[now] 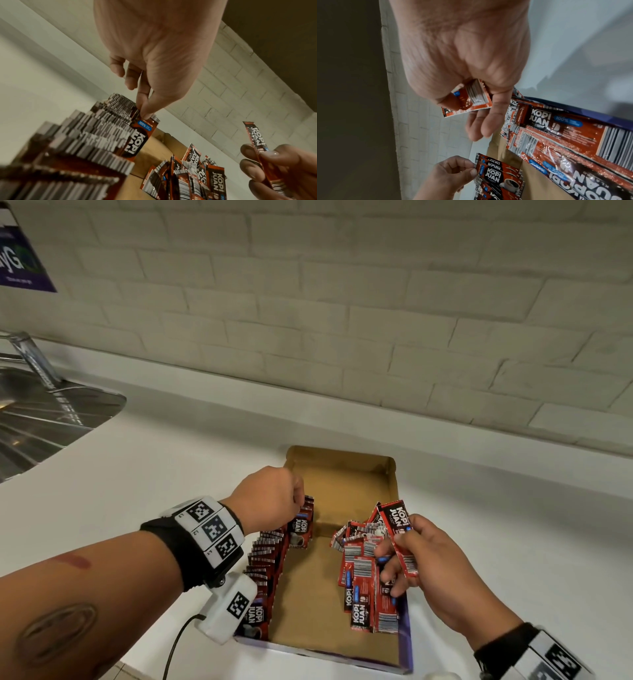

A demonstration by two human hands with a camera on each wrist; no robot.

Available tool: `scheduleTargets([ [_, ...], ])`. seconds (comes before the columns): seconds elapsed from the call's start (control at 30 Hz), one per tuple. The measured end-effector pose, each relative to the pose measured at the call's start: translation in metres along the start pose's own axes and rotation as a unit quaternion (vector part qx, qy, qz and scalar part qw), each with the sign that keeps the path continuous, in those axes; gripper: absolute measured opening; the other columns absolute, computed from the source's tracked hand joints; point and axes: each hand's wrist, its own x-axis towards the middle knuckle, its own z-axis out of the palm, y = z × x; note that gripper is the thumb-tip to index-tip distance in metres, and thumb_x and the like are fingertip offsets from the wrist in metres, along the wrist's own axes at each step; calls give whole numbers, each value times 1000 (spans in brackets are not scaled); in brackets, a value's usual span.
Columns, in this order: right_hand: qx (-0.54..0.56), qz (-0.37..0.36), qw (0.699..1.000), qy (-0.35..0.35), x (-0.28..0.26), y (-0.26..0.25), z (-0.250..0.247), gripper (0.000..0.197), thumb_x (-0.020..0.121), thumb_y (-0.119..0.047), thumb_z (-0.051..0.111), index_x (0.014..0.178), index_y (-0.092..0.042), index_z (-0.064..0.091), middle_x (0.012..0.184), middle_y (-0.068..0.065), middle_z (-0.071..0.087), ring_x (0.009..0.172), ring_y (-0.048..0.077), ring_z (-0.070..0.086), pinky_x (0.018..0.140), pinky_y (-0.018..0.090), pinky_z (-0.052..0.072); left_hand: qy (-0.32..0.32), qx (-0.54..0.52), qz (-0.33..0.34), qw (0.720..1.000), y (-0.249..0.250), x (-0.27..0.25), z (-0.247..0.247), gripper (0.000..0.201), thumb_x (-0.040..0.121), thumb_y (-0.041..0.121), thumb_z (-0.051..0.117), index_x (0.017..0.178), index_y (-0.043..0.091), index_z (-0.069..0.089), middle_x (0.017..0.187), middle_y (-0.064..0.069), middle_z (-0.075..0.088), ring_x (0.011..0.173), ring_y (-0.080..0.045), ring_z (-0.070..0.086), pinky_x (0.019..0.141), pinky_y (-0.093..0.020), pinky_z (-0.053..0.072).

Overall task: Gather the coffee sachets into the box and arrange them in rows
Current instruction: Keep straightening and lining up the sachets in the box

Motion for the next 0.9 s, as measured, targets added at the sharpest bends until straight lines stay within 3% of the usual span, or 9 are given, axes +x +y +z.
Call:
scheduleTargets([
  [0.4, -6, 0, 1000, -3, 0, 4, -3, 14, 105, -8, 52, 112, -8, 63, 88, 14, 74, 64, 24, 63, 51, 34, 54, 22, 31, -5, 999, -3, 4, -3, 17, 87, 19, 66, 80, 35, 63, 85, 14, 65, 88, -12, 63, 78, -31, 55],
  [0.5, -23, -10, 1000, -4, 0, 3, -2, 11, 102, -8, 57, 110, -4, 63, 87, 13, 75, 63, 24, 63, 51, 34, 55, 48, 8, 20, 999, 7, -1, -13, 10, 89, 25, 65, 80, 29, 65, 85, 13, 68, 84, -8, 64, 72, -24, 52],
  [0.6, -60, -27, 998, -20, 1, 2, -1, 10, 100, -11, 62, 105, -3, 65, 87, 12, 77, 63, 23, 65, 56, 35, 57, 28, -93, 93, 991, 35, -19, -28, 14, 90, 40, 70, 89, 26, 70, 83, 12, 69, 61, 6, 57, 53, -10, 36],
  [0.63, -71, -35, 996, -26, 0, 1, 1, 9, 99, -11, 63, 103, -4, 67, 87, 12, 77, 63, 22, 66, 58, 35, 57, 4, -120, 117, 986, 46, -26, -32, 19, 89, 47, 70, 94, 28, 71, 79, 13, 67, 56, 6, 55, 50, -11, 34],
  [0.7, -102, -55, 993, -32, -1, -1, 4, 8, 98, -14, 66, 99, -8, 70, 81, 12, 77, 60, 22, 66, 61, 35, 57, -44, -78, 162, 983, 62, -35, -34, 29, 88, 56, 66, 108, 35, 70, 71, 11, 65, 55, 2, 55, 52, -17, 35],
  [0.8, -103, -83, 991, -16, -3, -6, 7, 6, 94, -17, 72, 96, -20, 76, 79, 9, 76, 62, 20, 68, 62, 29, 56, -43, -28, 188, 981, 69, -40, -32, 19, 93, 45, 67, 111, 39, 71, 59, 17, 59, 55, 6, 53, 53, -19, 34],
  [0.9, 29, -47, 998, -3, 0, -7, 5, 32, 86, -18, 76, 116, -25, 70, 106, 6, 77, 81, 20, 74, 59, 28, 56, 8, -116, 174, 978, 63, -44, -33, 15, 94, 35, 68, 106, 37, 77, 64, 19, 65, 52, 2, 56, 48, -16, 38],
])
